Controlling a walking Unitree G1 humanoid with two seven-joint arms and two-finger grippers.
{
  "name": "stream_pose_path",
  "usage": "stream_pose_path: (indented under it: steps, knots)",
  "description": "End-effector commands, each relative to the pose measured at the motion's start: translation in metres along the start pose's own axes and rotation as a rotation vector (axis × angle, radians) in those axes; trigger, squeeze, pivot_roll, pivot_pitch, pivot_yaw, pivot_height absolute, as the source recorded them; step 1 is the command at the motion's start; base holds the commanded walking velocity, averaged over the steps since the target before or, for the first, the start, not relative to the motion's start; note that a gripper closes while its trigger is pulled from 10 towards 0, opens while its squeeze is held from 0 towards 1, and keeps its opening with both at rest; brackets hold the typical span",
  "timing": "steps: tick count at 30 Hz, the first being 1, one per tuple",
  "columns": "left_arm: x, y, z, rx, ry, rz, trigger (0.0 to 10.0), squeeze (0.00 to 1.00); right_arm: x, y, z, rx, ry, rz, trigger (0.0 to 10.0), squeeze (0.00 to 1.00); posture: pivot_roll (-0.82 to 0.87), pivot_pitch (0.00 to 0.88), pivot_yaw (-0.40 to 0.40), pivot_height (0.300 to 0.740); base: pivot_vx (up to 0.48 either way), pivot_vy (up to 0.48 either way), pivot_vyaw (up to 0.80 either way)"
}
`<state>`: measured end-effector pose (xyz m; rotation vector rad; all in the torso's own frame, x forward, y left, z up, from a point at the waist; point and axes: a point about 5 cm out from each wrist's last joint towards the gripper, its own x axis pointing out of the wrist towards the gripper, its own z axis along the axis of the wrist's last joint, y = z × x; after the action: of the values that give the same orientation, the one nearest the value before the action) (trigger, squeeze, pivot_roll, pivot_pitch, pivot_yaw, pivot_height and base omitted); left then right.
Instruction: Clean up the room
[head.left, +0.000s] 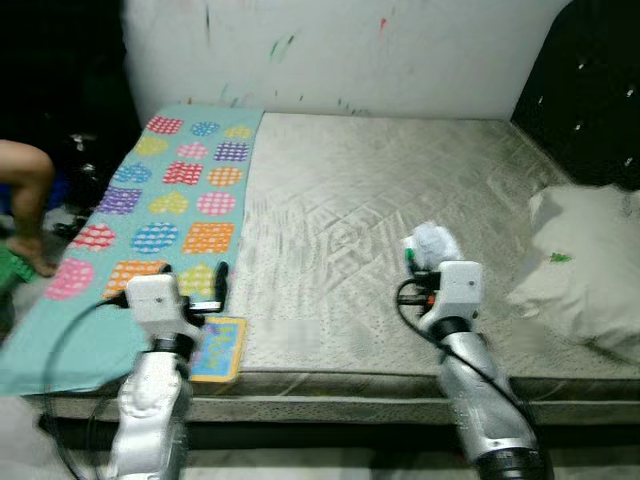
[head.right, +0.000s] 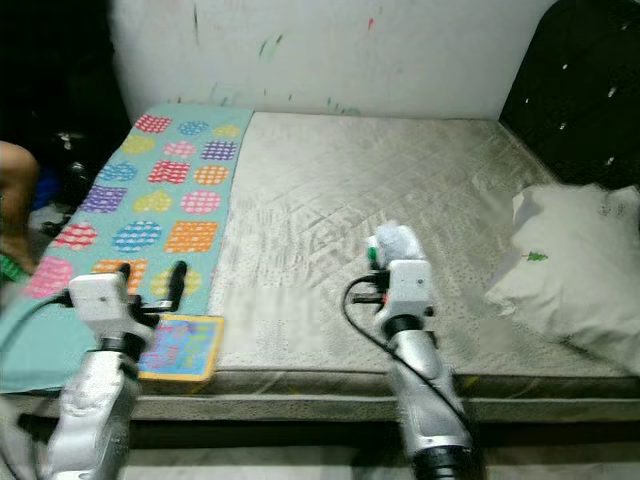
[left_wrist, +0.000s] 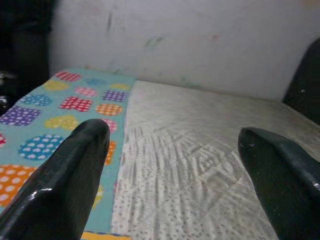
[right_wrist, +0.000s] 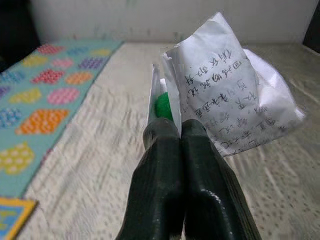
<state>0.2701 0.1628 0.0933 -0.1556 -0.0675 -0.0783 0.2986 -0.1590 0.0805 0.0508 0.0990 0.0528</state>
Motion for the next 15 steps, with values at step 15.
stream_pose_path:
  steps: [15]
  knots:
    - [-0.0019,0.0006,0.0057,-0.028,-0.02,-0.043,10.0,0.0,0.004,0.0068,0.0044,-0.013,-0.023,0.03,10.0,0.0,0.0,0.0,-0.007,0.74,0.22,0.0,0.0]
